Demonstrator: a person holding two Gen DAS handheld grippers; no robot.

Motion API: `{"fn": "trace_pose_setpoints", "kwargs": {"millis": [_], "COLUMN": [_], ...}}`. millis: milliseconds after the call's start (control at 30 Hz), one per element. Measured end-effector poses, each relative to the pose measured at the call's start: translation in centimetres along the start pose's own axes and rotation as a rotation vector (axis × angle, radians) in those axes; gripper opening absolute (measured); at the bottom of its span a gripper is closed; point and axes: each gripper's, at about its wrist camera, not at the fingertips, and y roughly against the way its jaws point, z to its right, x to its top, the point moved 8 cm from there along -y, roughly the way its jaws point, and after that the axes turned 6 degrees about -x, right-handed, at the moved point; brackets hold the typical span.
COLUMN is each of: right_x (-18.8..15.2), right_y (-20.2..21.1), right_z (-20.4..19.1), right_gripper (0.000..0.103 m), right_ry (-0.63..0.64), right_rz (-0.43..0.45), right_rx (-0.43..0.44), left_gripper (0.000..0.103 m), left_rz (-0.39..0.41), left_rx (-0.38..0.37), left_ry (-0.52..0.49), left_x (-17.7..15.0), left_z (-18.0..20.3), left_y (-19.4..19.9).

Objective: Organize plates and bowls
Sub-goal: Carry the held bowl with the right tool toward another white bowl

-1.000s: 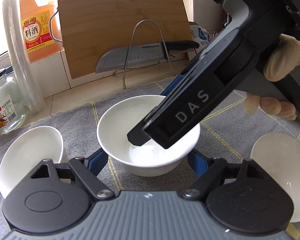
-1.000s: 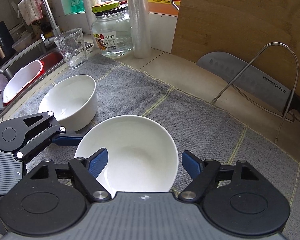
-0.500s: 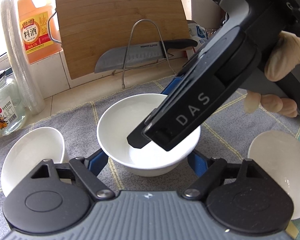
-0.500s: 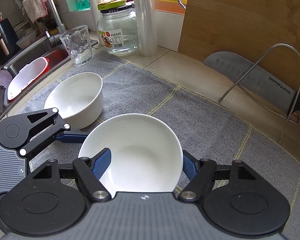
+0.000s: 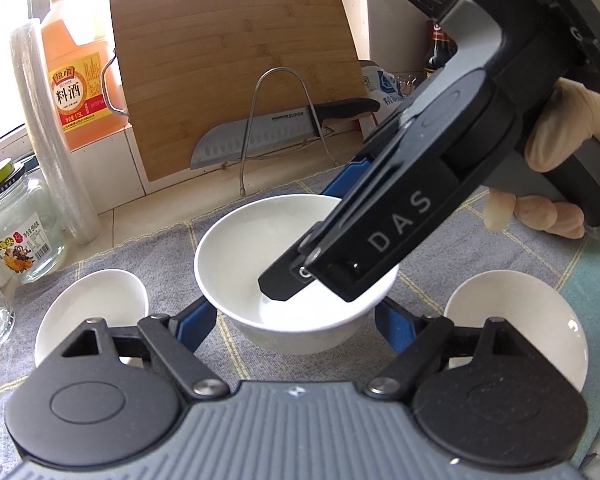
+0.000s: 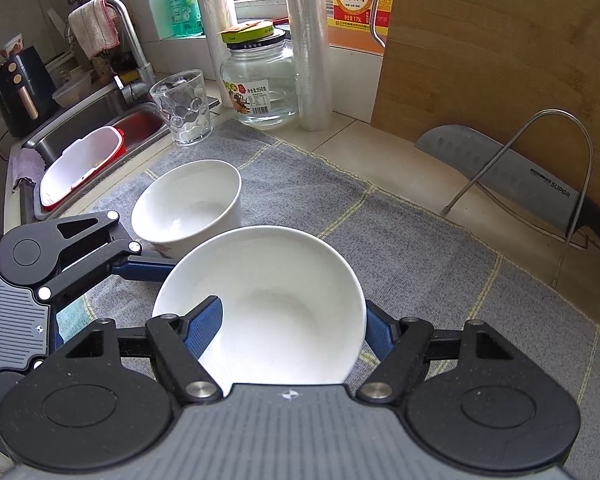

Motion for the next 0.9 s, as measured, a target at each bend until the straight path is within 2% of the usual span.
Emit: {"fn": "trace_pose_setpoints", "kwargs": {"millis": [500,900], "right_x": [-2.6,-5.9], "right_y": [4.8,8.5], "right_z": [-2.2,-1.7], "right_gripper": [0.079,0.08], "right_ry": [0.02,-0.006], "right_rz": [0.026,0.044], "right_rx": [0.018,-0.018], "left_gripper": [0.086,0.086], "left_rz": [0.017,0.03], "left_rx": [-0.017,-0.06], "left_ry": [0.014,-0.028], "left_x": [-0.4,-0.2], "left_z": [3.8,8.1], "left_y": [4.2,5.4]}}
